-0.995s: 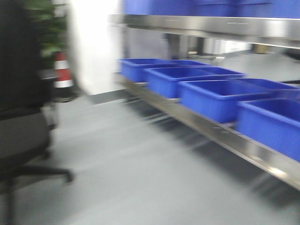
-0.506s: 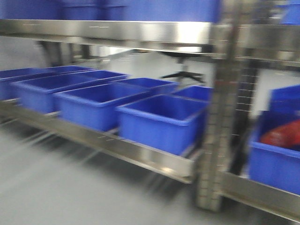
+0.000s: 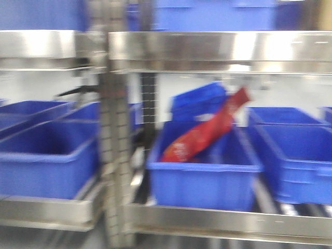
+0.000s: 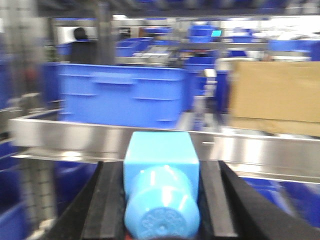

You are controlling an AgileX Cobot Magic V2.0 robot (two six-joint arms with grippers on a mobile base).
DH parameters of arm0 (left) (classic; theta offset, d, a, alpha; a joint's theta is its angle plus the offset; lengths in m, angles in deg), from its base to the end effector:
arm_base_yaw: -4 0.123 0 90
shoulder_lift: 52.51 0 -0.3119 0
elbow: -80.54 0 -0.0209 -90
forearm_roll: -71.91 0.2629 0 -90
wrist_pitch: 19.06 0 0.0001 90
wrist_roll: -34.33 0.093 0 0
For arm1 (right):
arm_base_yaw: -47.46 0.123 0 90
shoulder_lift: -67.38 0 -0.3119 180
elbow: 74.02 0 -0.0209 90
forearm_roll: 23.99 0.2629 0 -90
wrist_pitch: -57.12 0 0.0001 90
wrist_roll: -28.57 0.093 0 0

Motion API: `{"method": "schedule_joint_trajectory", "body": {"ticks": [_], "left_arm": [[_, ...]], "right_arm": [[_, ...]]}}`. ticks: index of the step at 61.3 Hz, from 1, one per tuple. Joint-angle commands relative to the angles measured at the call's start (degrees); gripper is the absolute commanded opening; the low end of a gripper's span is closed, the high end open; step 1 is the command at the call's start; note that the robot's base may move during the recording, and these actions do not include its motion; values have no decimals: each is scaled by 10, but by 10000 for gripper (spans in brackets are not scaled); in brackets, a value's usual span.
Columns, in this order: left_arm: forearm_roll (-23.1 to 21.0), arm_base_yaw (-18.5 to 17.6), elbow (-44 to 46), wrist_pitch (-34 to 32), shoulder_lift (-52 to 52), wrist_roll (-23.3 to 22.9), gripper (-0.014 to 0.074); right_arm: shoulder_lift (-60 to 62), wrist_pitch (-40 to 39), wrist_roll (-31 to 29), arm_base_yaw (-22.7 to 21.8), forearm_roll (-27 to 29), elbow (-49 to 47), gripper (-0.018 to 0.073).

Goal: Grab block from conveyor and place in blue bin
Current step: 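Drive the base up to the shelf of blue bins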

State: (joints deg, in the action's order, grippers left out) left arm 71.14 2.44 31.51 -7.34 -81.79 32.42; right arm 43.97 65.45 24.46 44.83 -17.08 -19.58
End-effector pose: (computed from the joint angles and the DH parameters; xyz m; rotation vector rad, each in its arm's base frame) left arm 0.0741 -0.0023 0.3491 -0.0130 1.5716 -0.0600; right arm 0.0592 -0.0011 0.3289 0.0562 1.5021 0.0145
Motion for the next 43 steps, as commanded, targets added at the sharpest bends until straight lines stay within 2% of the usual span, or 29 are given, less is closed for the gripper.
{"method": "schedule_joint_trajectory", "body": {"ticks": [1, 43], "left_arm": [[0, -3, 0, -7, 2, 0, -111], [0, -3, 0, -7, 2, 0, -111]], "right_arm": [[0, -11, -2, 0, 0, 1, -162], [0, -11, -2, 0, 0, 1, -162]]}}
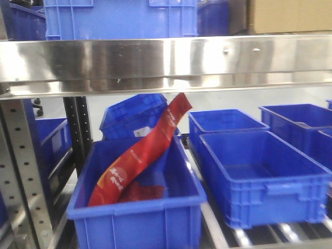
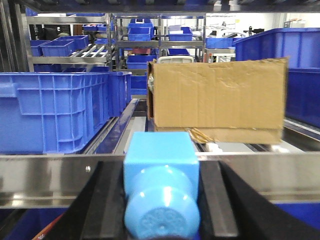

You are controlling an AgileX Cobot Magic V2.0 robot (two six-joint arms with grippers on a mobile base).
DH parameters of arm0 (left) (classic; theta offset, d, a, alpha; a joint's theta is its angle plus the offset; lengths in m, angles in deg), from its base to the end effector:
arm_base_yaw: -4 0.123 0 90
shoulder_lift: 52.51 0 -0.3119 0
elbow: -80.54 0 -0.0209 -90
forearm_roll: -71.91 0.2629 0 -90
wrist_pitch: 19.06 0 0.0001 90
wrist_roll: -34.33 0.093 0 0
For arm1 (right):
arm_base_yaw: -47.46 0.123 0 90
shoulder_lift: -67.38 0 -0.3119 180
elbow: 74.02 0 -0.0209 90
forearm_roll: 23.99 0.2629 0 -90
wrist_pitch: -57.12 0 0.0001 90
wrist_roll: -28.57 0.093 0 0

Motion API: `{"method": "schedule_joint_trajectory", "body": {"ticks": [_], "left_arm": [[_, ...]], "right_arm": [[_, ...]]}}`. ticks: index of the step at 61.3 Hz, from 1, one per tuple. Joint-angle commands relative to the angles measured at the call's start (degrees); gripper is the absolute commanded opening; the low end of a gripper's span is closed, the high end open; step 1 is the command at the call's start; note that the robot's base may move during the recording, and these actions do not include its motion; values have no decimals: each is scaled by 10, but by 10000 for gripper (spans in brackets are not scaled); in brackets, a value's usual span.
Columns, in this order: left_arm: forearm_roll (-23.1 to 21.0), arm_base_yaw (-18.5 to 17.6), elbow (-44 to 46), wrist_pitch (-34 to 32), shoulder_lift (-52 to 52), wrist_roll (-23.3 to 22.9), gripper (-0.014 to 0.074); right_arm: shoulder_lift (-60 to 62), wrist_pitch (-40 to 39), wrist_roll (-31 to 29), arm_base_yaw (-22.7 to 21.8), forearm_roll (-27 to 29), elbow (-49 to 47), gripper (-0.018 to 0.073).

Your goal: Grab block from conveyor and place in blue bin

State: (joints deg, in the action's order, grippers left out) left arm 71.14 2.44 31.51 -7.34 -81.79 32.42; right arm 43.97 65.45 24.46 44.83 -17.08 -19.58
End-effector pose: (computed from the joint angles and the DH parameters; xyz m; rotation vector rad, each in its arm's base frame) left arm 0.0741 -0.0023 0.3491 -0.0130 1.5716 -0.0600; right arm 0.0592 -0.0011 0.3289 0.0562 1.5021 0.0145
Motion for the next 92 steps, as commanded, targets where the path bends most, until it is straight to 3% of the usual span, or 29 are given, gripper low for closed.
{"method": "schedule_joint_trajectory", "body": {"ticks": [1, 92], "left_arm": [[0, -3, 0, -7, 2, 0, -111], [0, -3, 0, -7, 2, 0, -111]], "right_arm": [[0, -11, -2, 0, 0, 1, -162], [0, -11, -2, 0, 0, 1, -162]]}}
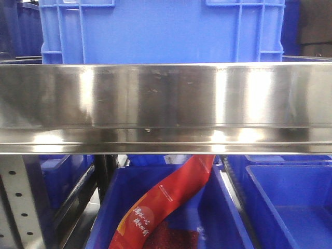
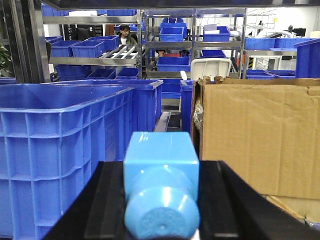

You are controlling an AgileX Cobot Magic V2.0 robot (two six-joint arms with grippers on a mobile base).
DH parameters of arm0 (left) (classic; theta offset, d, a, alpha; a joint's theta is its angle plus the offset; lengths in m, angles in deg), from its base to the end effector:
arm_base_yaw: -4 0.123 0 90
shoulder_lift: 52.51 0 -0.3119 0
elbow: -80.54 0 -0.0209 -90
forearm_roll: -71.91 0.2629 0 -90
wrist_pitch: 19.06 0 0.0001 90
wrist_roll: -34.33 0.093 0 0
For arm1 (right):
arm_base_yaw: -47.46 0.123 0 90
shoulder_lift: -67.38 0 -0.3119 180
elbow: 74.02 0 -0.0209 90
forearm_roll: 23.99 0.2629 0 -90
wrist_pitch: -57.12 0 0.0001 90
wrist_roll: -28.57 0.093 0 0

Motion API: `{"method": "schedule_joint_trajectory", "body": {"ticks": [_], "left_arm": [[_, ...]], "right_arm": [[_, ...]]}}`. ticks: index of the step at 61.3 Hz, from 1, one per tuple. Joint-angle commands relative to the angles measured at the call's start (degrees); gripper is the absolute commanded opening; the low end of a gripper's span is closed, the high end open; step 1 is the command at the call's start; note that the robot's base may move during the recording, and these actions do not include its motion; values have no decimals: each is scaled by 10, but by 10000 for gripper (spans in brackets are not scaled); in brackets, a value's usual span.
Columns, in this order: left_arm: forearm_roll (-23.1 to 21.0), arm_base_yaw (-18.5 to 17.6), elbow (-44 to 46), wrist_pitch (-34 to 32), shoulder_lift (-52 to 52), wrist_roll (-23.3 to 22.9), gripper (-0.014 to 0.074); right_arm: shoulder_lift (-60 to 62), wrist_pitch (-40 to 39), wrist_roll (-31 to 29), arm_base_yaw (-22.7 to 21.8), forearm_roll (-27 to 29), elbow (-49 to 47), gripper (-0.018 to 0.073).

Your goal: Grab block from conveyor and place in blue bin

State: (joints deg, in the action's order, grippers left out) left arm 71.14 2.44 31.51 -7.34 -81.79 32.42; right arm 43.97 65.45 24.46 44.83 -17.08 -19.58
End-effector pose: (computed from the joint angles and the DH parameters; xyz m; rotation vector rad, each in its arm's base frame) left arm 0.0741 -0.0023 0.3491 -0.0130 1.5716 -0.0600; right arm 0.0592 -0.0011 0.3289 0.0562 1.5021 0.0145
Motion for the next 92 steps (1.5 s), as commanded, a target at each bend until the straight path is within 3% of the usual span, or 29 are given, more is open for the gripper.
{"method": "schedule_joint_trajectory", "body": {"ticks": [1, 28, 36, 47, 57, 69, 80, 92], "left_arm": [[0, -3, 0, -7, 2, 0, -111], [-19, -3, 0, -8, -3, 0, -111], [-19, -11, 54, -3, -32, 5, -111], [-19, -69, 147, 12, -130, 54, -111], [-19, -165, 242, 10, -251, 55, -111], [-19, -212, 346, -10, -380, 55, -111], [-34, -212, 427, -35, -486, 55, -111], [-49, -212, 475, -28, -564, 55, -106]], "right_arm": [[0, -11, -2, 0, 0, 1, -162], [-4, -28, -2, 0, 0, 1, -162], [-34, 6, -2, 0, -14, -42, -162], [-124, 17, -3, 0, -17, -125, -162], [-227, 16, -3, 5, -17, -209, -162], [-343, 11, -3, 77, -17, -304, -162], [-451, -15, -3, 157, -17, -378, -162], [-553, -64, -3, 211, -17, -427, -162]]}}
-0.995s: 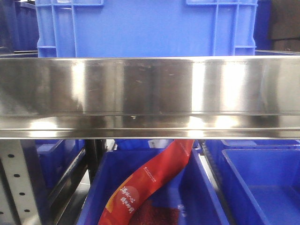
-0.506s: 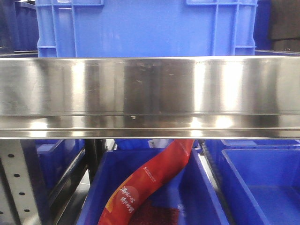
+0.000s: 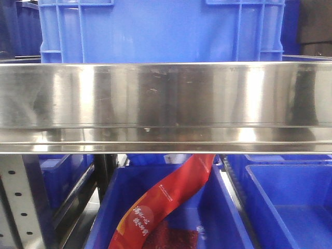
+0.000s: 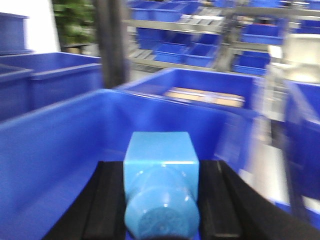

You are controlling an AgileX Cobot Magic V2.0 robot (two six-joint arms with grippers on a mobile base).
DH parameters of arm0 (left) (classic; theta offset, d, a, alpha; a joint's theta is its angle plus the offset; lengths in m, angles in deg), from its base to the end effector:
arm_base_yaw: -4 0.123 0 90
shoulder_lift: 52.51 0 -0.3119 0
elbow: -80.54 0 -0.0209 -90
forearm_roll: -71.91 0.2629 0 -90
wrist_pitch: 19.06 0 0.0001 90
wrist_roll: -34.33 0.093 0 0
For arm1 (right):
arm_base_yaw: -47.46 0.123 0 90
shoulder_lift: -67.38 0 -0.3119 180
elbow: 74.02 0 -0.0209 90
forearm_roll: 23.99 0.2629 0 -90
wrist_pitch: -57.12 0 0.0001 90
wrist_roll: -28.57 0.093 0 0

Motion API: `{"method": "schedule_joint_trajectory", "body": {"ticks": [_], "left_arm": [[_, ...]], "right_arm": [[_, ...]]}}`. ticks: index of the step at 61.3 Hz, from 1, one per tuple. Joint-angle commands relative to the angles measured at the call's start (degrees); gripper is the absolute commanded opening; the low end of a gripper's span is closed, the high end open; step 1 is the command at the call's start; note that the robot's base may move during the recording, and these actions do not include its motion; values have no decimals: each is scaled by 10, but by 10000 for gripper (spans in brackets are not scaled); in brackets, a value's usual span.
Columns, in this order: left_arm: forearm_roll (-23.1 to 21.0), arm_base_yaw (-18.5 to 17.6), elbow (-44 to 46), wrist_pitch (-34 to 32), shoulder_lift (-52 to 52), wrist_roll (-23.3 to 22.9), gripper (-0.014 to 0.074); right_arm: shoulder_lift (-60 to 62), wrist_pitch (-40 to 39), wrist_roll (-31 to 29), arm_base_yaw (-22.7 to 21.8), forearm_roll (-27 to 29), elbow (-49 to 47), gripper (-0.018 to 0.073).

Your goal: Grab block from conveyor and place in blue bin

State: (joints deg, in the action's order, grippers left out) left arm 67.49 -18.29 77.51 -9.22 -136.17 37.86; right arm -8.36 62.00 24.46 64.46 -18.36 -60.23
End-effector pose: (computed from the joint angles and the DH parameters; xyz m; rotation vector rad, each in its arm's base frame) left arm 0.2949 -0.1222 0.4584 0.3252 1.6625 -0.3138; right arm 0.2662 0.0822 0.4411 -0.2293 1.6374 0.2530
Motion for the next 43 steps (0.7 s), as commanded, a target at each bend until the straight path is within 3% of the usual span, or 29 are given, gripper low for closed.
{"method": "schedule_joint_trajectory", "body": {"ticks": [1, 7, 12, 16, 21, 25, 31, 38, 43], "left_arm": [[-15, -5, 16, -9, -23, 1, -100], [-16, -5, 20, -4, -43, 1, 11], [-16, -5, 20, 11, -55, 1, 206], [-16, -5, 20, 25, -60, 1, 325], [-16, -5, 20, 27, -61, 1, 403], [-16, -5, 20, 13, -61, 1, 403], [-15, -4, 21, -16, -58, 1, 364], [-7, -4, 25, -18, -42, 1, 229], [16, -1, 25, -18, -23, 1, 91]], "right_arm": [[-36, -31, -3, 18, -4, -24, -162], [-75, -44, -3, 27, -4, -46, -158], [-101, -44, -3, 27, -4, -65, -95], [-120, -43, -3, 27, -4, -79, 38], [-129, -49, -3, 27, 10, -90, 261], [-130, -49, -3, 27, 14, -95, 417], [-127, -70, -3, 20, 14, -96, 533], [-111, -54, -3, 1, 14, -104, 498], [-89, -27, -3, -22, 14, -104, 374]]}}
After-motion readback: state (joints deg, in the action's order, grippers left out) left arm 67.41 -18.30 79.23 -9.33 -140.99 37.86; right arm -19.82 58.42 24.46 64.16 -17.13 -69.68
